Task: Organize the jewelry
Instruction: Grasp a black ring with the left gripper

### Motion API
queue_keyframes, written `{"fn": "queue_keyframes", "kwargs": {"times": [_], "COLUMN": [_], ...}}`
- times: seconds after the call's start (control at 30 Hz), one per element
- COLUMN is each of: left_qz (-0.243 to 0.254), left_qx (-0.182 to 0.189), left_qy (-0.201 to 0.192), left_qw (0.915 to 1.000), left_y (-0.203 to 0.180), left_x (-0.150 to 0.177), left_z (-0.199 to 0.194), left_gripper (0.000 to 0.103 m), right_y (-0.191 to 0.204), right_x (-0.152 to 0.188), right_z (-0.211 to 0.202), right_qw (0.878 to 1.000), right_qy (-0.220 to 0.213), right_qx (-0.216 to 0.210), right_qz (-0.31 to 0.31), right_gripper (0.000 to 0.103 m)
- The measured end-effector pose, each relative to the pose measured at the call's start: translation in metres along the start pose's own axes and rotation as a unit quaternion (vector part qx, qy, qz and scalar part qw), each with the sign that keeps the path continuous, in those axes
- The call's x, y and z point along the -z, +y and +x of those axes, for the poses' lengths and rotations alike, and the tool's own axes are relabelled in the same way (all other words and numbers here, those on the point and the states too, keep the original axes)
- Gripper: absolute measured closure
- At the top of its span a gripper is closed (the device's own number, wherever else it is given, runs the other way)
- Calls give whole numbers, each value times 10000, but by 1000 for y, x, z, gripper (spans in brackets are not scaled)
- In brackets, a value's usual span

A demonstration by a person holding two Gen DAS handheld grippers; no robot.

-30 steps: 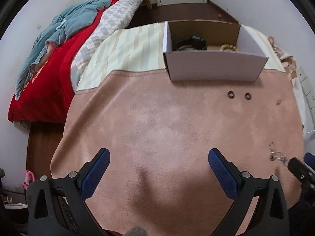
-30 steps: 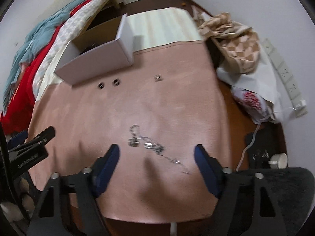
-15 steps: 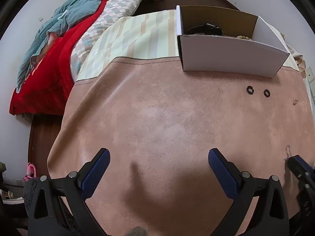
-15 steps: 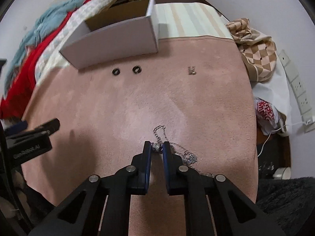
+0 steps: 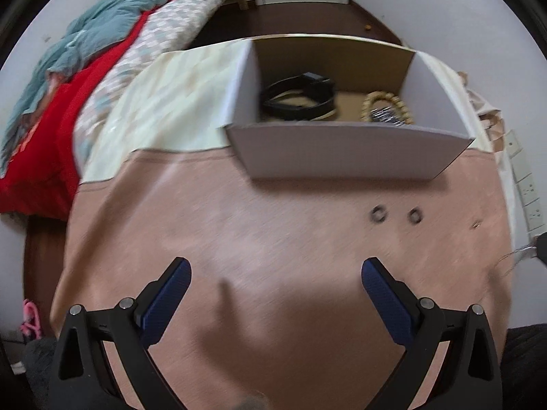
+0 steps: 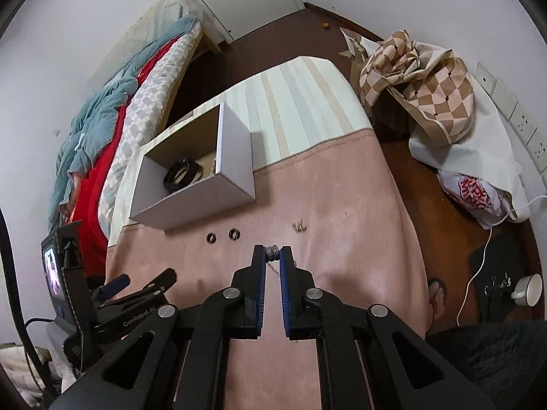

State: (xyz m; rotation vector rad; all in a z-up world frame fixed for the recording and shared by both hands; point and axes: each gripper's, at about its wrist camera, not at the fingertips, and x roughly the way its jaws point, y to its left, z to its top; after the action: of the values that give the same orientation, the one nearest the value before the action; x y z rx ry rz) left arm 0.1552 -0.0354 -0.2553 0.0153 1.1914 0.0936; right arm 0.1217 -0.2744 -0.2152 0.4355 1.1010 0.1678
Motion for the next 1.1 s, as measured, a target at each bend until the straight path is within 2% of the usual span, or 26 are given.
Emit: {"fn": "queue_keyframes", "kwargs": {"times": [0.2, 0.43, 0.5, 0.57, 0.63, 0.7, 0.9, 1.1], "left_qz": [165, 531, 597, 693, 789, 819, 769, 666], "left_qx": [460, 504, 537, 588, 631, 679, 803, 989], "left_qy": [88, 95, -4, -84, -139, -145, -230, -374], "left_qw": [9988, 9973, 9968, 9958, 9948, 9942, 9935, 9922], "left_y": [-26, -46, -50, -52, -54, -56, -50, -39], "left_x": [-15, -21, -20, -23, -24, -25, -27, -26], "left_z": [18, 30, 28, 27, 25, 24, 20, -4], "left_gripper": [4, 38, 43, 56, 81, 93, 93, 93], "right_y": [-9, -16, -18, -18, -18, -17, -10, 2], "right_x": [-1, -3, -3, -3, -4, -4, -6, -12], "right_z": [17, 26, 29, 31, 32, 32, 24, 2], "right_qw": [9999, 9998, 9997, 9997, 9996, 9997, 9999, 10000], "right_qy": [103, 123, 139, 152, 161, 156, 81, -36], "right_qx": [2, 123, 133, 144, 148, 149, 129, 8], "right_qz": [98, 123, 145, 153, 151, 142, 78, -36], "right_gripper": [95, 95, 95, 95, 95, 95, 95, 95]}}
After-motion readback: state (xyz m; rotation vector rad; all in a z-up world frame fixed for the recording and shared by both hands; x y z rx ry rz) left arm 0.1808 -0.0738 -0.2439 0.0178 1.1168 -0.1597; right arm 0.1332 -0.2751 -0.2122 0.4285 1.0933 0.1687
